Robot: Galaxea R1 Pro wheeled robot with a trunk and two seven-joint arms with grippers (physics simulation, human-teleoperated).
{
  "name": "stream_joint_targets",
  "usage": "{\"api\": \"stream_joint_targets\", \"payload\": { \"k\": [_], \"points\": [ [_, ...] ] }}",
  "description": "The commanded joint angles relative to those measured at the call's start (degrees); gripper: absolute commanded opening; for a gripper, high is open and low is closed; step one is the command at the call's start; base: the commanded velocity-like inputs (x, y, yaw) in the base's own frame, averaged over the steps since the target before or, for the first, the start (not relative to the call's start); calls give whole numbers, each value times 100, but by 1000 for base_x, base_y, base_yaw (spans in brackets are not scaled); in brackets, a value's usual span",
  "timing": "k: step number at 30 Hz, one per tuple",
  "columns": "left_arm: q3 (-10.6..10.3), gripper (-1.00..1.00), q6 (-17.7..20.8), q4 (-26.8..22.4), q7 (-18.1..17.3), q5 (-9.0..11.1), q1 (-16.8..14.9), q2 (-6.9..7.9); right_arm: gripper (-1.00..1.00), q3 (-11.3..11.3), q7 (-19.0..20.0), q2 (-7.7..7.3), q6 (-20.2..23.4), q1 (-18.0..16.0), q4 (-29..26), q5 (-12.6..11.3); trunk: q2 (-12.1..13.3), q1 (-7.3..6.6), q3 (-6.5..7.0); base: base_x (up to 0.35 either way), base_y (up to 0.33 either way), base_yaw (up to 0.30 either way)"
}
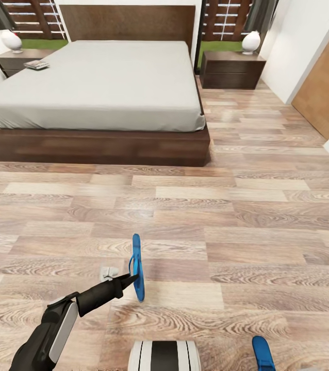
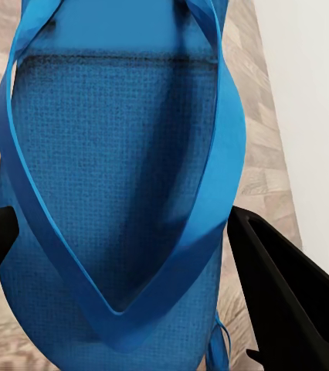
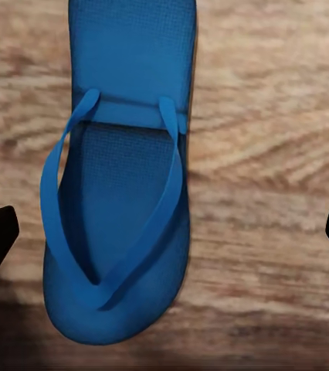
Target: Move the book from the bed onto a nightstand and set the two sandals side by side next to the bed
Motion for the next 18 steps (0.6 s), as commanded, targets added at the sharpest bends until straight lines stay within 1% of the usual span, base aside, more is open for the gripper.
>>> {"api": "stream_joint_targets", "payload": {
  "k": [1,3,12,18],
  "points": [
    [3,-100,47,0,-9,43,-2,0,100,-49,31,-1,-16,-3,6,33,-3,1,-26,0,0,0],
    [3,-100,47,0,-9,43,-2,0,100,-49,31,-2,-16,-3,8,33,-6,6,-70,0,0,0],
    [3,-100,47,0,-9,43,-2,0,100,-49,31,1,-16,-3,5,33,-6,6,-70,0,0,0],
    [3,-100,47,0,-9,43,-2,0,100,-49,31,-2,-16,-3,4,33,-14,22,-203,0,0,0]
  ]
}}
